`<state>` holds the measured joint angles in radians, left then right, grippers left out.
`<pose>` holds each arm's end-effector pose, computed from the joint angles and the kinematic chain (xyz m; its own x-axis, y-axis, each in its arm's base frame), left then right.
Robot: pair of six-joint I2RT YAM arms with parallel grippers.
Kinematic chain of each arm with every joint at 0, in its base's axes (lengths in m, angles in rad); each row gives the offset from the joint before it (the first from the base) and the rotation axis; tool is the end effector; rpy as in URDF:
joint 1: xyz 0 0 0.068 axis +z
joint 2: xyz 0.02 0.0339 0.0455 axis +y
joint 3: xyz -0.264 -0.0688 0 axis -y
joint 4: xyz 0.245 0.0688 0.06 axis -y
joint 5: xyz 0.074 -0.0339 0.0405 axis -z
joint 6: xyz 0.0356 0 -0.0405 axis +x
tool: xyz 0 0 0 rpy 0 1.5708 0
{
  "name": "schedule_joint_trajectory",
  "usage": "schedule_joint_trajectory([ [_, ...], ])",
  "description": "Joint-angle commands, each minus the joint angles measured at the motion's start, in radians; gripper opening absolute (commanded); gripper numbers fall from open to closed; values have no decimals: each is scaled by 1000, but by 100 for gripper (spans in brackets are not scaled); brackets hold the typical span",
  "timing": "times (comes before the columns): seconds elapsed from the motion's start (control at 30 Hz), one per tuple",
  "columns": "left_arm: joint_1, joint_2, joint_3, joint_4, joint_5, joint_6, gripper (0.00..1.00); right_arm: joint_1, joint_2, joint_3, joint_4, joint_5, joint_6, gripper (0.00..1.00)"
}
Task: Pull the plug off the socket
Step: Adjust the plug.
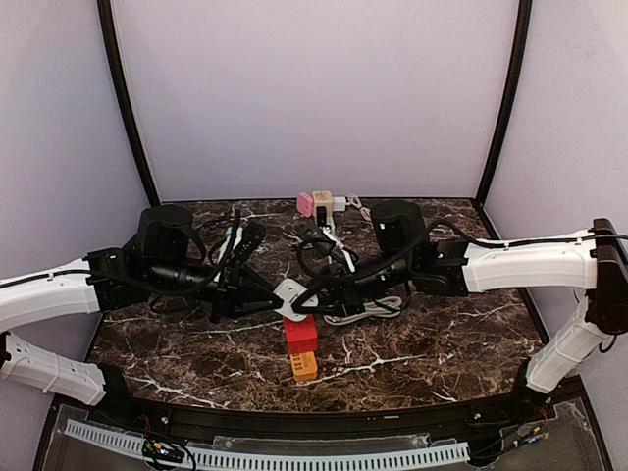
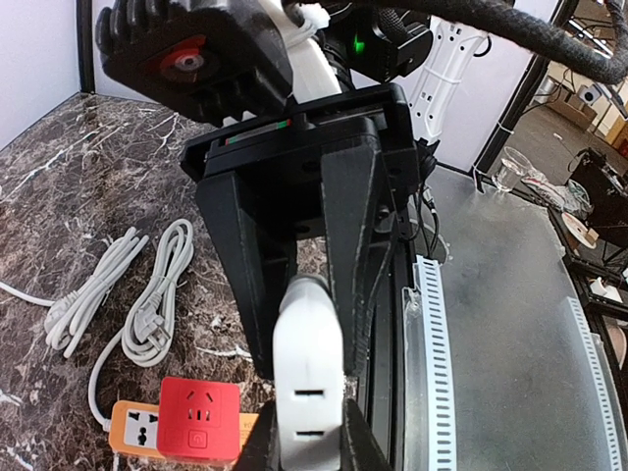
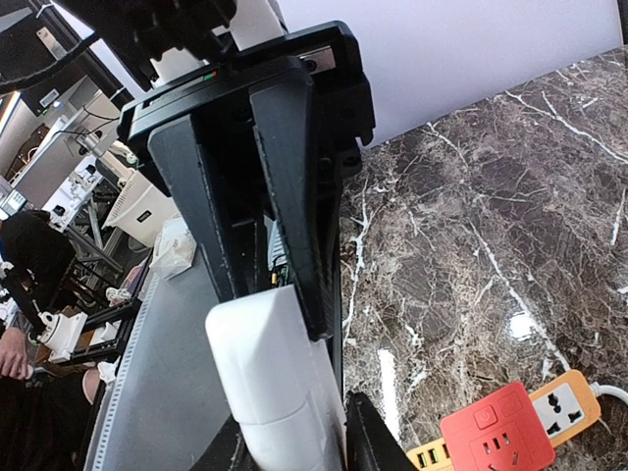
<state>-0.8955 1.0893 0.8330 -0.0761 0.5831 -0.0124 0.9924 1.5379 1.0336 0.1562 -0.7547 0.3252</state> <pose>0.1397 -0.2058 0.3096 -0.2161 0.2532 -0.9430 0.9743 0.1187 -0.1914 0.1702 0.3054 0.2774 -0.4841 -0.3157 -0.8161 -0.8520 -0.0423 0.5218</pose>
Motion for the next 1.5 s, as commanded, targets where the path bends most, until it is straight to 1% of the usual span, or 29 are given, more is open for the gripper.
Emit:
schedule_joint_trajectory([
  [0.0,-8,-16,12,23,48,17,1,-17,2,10,-44,46,-6,32],
  [0.1,-7,-5,11,26,48,18,1,-17,1,18,-29,11,2,44],
  [0.17,-8,0,9,32,49,18,1,-19,-2,23,-18,1,12,47],
  [0.27,-8,5,9,47,56,18,1,-20,-3,23,10,-25,30,48],
  [0.6,-8,9,5,54,63,18,1,-19,13,12,79,-81,58,47],
  [0.7,-8,11,10,54,65,17,1,-19,22,17,80,-71,62,44],
  [0.8,-8,16,14,54,71,18,1,-18,32,22,69,-40,72,38],
  [1.07,-8,21,27,53,74,18,1,-19,44,43,-41,133,39,26],
  [1.13,-7,22,23,66,78,18,1,-20,44,46,-62,170,25,25],
  [1.17,-8,25,22,69,78,3,1,-18,44,46,-65,177,19,26],
  [1.2,-8,26,20,72,78,-8,1,-19,43,42,-64,174,13,31],
  [1.27,-7,31,16,72,73,-15,1,-19,40,40,-66,154,-1,44],
  [1.3,-8,32,15,72,67,-17,1,-20,36,37,-68,148,-8,49],
  [1.4,-4,38,14,69,42,-26,1,-35,8,25,-66,109,-18,59],
  [1.47,3,38,11,71,21,-36,1,-57,-18,14,-63,84,-16,64],
])
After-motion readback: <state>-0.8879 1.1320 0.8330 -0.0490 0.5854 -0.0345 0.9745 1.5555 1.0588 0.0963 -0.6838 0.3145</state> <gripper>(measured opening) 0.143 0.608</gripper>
